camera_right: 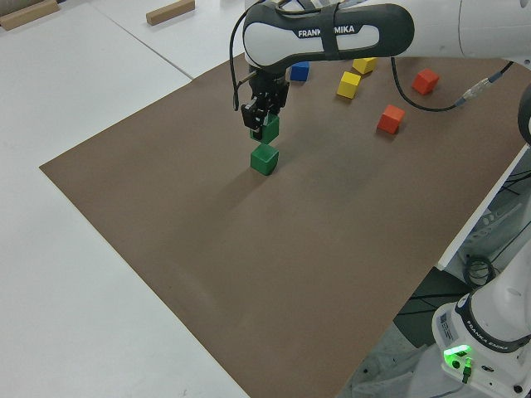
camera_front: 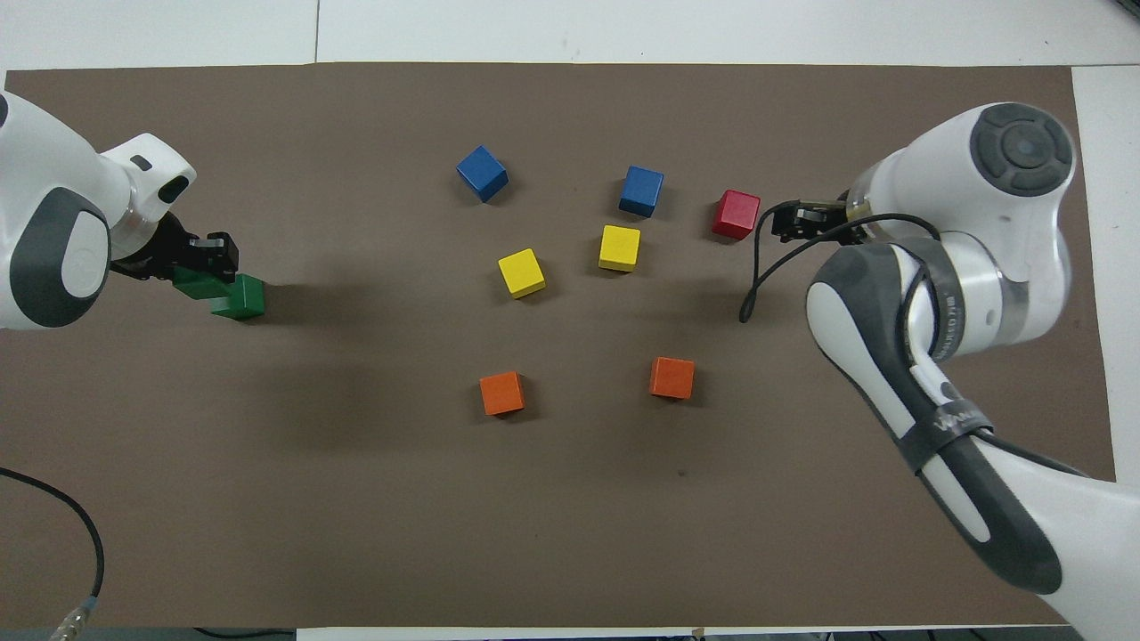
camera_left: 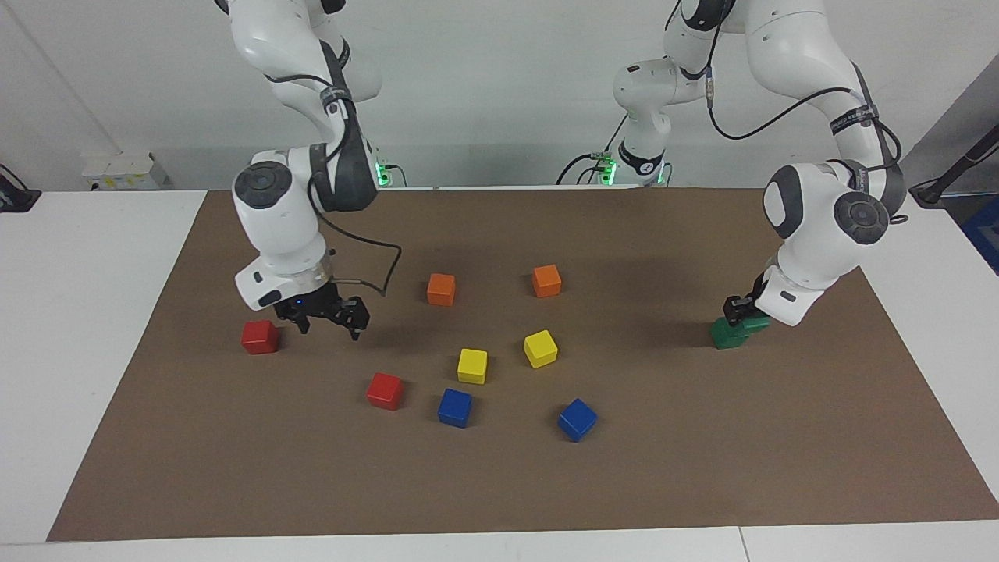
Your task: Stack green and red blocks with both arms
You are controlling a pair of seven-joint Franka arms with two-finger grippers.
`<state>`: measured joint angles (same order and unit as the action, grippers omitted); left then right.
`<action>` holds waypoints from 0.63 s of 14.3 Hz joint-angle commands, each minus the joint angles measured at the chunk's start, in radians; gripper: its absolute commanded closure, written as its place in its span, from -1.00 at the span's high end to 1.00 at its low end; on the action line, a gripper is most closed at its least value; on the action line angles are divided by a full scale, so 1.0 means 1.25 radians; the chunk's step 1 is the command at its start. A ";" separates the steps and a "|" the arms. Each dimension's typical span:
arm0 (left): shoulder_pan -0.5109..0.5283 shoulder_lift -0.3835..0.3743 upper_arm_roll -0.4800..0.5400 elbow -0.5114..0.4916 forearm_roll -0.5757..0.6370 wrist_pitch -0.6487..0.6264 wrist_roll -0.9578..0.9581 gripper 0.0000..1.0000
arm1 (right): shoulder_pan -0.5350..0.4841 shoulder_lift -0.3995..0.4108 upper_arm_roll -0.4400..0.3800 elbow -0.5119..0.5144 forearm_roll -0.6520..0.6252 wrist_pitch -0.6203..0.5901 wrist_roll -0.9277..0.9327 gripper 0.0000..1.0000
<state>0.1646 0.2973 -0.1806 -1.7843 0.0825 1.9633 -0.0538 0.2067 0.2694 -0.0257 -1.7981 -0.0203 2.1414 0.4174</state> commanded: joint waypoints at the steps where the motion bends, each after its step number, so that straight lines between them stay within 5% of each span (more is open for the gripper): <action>1: 0.030 -0.053 -0.005 -0.071 -0.046 0.052 0.053 -1.00 | 0.022 0.105 0.000 0.134 0.002 -0.021 0.065 1.00; 9: 0.020 -0.071 -0.006 -0.138 -0.046 0.125 0.053 -1.00 | 0.033 0.213 0.002 0.176 0.003 0.072 0.088 1.00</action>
<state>0.1911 0.2571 -0.1905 -1.9011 0.0439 2.0888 -0.0058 0.2536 0.5001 -0.0271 -1.6063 -0.0196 2.2129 0.5118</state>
